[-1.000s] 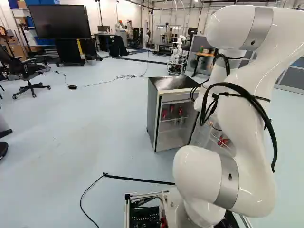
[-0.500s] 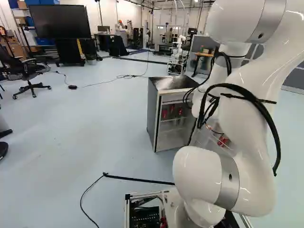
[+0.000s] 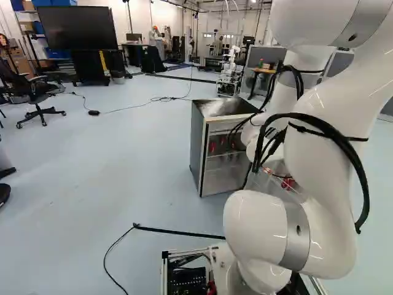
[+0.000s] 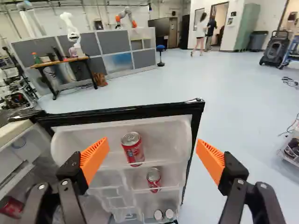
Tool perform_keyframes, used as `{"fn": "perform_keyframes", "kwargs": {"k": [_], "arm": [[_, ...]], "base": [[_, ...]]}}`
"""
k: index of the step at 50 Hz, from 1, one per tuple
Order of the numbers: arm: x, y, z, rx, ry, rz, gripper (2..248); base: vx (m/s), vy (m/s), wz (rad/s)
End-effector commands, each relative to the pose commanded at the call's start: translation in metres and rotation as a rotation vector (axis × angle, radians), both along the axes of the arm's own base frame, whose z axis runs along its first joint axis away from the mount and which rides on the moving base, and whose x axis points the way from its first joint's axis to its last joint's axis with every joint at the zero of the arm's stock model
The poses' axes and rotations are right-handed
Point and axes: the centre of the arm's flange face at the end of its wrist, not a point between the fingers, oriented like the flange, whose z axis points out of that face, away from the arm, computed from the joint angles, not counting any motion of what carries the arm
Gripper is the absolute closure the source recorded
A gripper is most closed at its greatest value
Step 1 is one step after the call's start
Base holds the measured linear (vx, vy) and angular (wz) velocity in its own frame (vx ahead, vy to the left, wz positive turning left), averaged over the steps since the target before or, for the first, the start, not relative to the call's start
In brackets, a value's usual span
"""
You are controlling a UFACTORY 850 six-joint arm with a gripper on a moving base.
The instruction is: Grab a drink from the fridge
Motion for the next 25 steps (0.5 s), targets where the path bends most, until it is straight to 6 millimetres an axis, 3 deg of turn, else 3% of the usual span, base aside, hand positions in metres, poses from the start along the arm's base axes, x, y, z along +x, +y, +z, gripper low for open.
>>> {"fn": "perform_keyframes", "kwargs": {"k": [15,25], "arm": [[-0.011,0.023,0.002,-0.010,0.019,0.174,3],[-0.008,0.031,0.003,-0.019,0.026,0.281,3]], "base": [[0.000,0.000,0.000],[0.000,0.000,0.000]]}}
